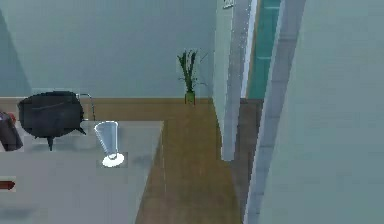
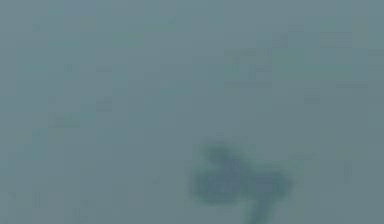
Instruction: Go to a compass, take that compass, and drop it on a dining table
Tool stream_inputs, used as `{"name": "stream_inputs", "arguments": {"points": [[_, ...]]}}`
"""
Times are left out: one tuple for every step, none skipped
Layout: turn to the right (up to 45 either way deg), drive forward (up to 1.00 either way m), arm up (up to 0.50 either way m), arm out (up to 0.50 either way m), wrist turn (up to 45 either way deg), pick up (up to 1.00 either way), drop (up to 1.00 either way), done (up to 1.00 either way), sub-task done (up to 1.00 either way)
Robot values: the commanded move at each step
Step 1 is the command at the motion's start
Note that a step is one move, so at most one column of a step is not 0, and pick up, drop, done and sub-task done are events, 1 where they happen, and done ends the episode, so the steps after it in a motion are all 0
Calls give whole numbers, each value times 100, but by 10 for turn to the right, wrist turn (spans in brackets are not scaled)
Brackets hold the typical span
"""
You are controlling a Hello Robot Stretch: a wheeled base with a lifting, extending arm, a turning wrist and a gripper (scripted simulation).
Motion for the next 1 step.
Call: {"name": "stream_inputs", "arguments": {"points": [[0,100,0,0,0,0,0,0,0]]}}
